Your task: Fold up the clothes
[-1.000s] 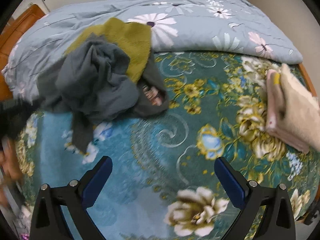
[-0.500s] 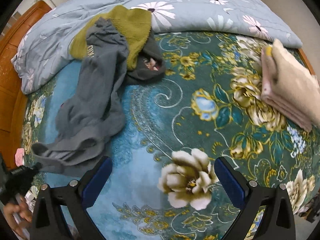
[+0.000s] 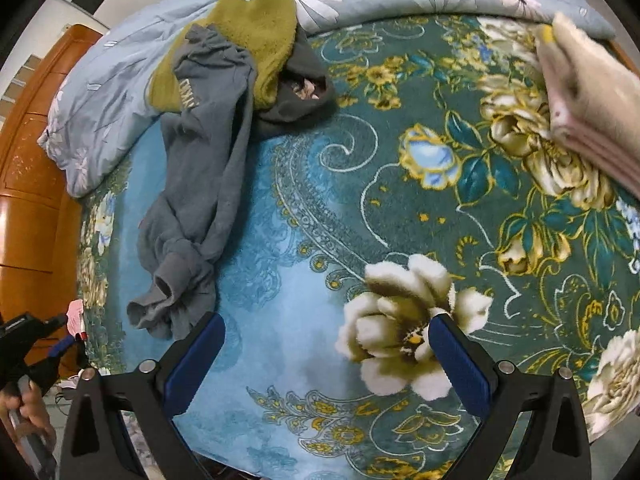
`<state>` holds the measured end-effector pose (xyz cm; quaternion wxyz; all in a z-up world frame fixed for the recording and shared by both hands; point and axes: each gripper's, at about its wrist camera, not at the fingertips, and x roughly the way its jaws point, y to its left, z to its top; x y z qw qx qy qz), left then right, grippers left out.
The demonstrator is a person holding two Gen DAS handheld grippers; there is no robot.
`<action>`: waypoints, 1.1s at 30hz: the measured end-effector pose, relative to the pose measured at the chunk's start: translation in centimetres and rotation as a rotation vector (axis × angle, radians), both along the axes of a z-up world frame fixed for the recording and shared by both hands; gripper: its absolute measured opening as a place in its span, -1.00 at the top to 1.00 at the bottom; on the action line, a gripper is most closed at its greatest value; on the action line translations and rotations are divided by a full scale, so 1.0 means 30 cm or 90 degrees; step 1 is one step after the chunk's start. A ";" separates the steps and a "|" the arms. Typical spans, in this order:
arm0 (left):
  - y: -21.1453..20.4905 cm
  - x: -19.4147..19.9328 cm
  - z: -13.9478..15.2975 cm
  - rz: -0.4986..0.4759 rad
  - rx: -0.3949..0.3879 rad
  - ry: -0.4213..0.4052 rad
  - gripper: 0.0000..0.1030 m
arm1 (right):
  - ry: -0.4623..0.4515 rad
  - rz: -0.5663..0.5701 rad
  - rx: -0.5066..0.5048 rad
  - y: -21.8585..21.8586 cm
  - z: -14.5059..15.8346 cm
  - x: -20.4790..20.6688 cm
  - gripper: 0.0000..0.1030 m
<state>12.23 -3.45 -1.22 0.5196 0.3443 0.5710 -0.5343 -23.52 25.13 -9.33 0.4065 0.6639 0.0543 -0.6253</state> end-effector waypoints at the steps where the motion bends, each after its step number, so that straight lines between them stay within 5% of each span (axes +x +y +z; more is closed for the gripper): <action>1: 0.009 -0.045 -0.016 -0.029 0.004 -0.002 0.02 | -0.007 -0.001 0.002 0.004 -0.005 -0.006 -1.00; 9: 0.056 -0.389 -0.186 -0.238 0.064 -0.024 -0.22 | 0.017 0.019 0.051 0.126 -0.010 -0.062 -1.00; 14: 0.030 -0.510 -0.320 -0.297 0.112 -0.056 -0.22 | 0.023 -0.028 0.114 0.281 -0.028 -0.139 -1.00; 18: 0.015 -0.598 -0.358 -0.381 0.075 -0.152 -0.22 | 0.032 -0.065 0.148 0.372 -0.031 -0.178 -1.00; 19: 0.013 -0.612 -0.363 -0.407 0.066 -0.185 -0.19 | 0.034 -0.069 0.154 0.386 -0.032 -0.183 -1.00; 21: 0.008 -0.639 -0.373 -0.460 0.049 -0.252 0.39 | 0.033 -0.073 0.160 0.395 -0.032 -0.185 -1.00; 22: 0.000 -0.628 -0.354 -0.457 0.037 -0.251 0.83 | 0.032 -0.075 0.163 0.399 -0.032 -0.187 -1.00; 23: -0.008 -0.616 -0.332 -0.452 0.024 -0.247 0.90 | 0.032 -0.077 0.166 0.404 -0.032 -0.188 -1.00; 27: -0.052 -0.519 -0.212 -0.396 -0.030 -0.221 0.92 | 0.024 -0.057 0.144 0.353 -0.038 -0.165 -1.00; 33: -0.076 -0.106 -0.010 -0.189 -0.065 -0.185 0.92 | 0.012 0.011 0.084 0.191 -0.029 -0.071 -1.00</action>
